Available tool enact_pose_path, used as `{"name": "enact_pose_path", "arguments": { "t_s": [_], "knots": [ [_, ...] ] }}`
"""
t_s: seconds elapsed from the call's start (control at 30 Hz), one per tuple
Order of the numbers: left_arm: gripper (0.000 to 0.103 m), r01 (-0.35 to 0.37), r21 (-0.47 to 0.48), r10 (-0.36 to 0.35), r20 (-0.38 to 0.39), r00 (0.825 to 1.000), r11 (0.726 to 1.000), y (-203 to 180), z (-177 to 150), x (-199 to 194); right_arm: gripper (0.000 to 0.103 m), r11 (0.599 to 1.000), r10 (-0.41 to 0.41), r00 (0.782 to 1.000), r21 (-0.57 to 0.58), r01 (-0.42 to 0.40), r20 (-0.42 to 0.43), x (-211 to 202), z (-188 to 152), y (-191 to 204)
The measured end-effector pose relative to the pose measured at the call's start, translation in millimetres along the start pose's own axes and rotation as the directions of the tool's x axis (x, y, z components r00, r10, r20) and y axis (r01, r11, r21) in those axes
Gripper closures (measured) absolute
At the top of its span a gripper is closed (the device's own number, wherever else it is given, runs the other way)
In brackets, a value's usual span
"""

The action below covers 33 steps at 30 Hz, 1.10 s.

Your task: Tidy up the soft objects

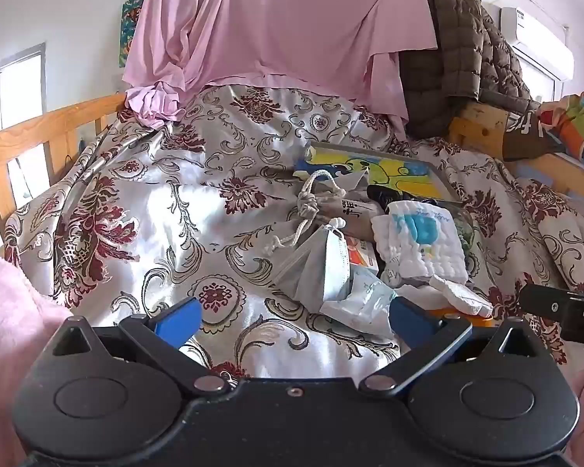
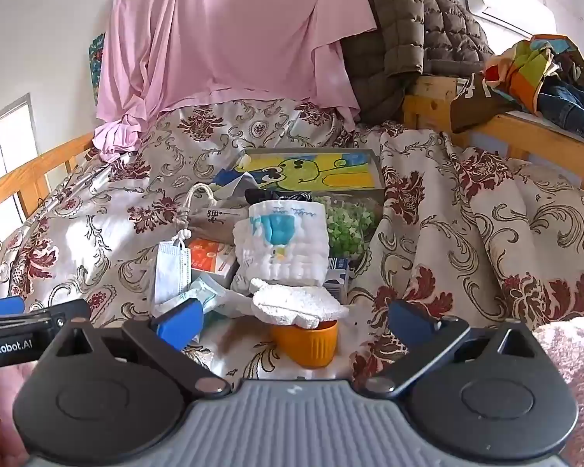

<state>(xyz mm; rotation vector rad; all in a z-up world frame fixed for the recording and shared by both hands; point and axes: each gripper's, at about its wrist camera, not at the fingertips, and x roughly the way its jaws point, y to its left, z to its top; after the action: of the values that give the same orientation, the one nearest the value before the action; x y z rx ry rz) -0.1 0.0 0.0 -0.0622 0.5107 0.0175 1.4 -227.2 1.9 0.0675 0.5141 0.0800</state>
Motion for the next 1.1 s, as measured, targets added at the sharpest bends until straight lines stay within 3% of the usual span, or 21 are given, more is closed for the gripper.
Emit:
{"name": "enact_pose_path", "arguments": {
  "t_s": [1.1],
  "knots": [
    [0.001, 0.001, -0.003, -0.001, -0.009, 1.0, 1.0, -0.4, -0.1, -0.2, 0.0, 1.0, 0.0, 1.0, -0.001, 0.0, -0.006, 0.8, -1.3, 2.3]
  ]
}}
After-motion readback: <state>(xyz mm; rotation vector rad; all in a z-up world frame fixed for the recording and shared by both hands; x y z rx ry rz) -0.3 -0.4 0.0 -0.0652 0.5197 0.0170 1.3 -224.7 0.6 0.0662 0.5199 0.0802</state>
